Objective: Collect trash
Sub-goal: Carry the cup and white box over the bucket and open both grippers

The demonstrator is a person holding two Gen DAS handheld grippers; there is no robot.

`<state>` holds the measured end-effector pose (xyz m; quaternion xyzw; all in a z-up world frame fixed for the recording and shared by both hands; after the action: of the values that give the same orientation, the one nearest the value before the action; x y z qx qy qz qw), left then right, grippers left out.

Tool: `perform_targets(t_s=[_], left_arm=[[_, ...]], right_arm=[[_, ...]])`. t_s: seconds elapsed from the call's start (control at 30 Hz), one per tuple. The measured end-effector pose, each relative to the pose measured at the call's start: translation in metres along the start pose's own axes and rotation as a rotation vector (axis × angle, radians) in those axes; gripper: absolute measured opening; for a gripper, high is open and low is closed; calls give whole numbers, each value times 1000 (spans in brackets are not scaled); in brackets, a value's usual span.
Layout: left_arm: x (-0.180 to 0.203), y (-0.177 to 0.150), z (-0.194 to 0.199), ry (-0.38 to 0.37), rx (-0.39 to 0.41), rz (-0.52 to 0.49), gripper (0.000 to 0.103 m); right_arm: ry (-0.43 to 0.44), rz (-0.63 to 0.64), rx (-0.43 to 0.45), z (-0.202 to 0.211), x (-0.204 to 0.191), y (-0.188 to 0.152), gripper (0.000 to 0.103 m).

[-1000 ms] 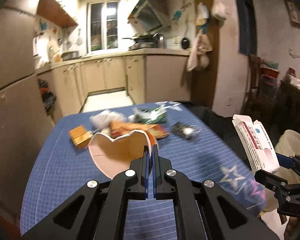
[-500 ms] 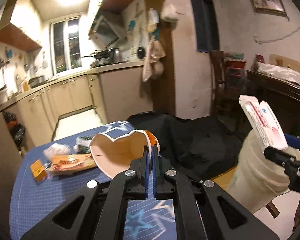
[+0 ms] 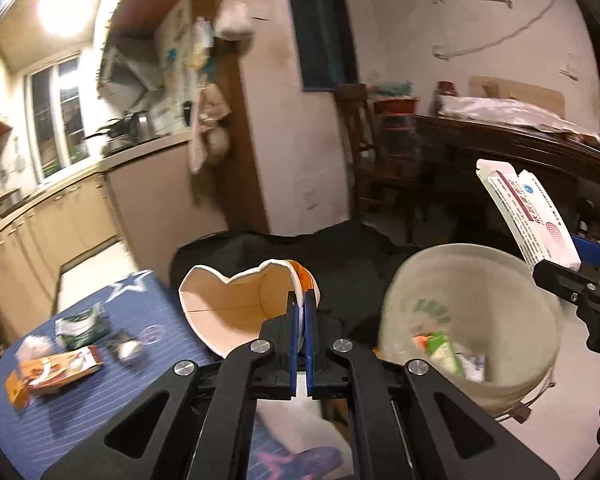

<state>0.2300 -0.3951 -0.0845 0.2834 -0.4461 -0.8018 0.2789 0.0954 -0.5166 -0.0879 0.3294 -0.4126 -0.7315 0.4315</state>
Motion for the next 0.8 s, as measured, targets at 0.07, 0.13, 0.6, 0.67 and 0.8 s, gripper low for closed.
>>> perform_targets(t_s=[0.07,0.13,0.6,0.67,0.8], left_arm=[[17,4,-6,-49,2,-17,4],[32,7,-10,-88,3,-31,4],[106,14,-31,-301,22,-90,4],[111,14,-34,-311,20,-96,4],[118,11,-37,-343,15,-108,4]], right_arm=[[-30,-8,-2,3,16,-2,68],[-55,-15,-5,6,29,-5,68],[-123,4,-53,6,69,-18,68],[-120,8,-66,3,72,-21,68],[-111,15,-86,-3,69,-24,68]])
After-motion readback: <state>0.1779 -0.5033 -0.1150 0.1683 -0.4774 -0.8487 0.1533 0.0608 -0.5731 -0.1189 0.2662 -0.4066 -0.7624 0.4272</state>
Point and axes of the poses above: each gripper's, at about its wrist camera, not at the fingertips, and z roughly against the way its jaws point, x to its right, y to its top, the point moved 3 cm from there along -z, roughly the way its jaws point, and after that the axes turned 8 degrees about y, right-handed, at the moved point
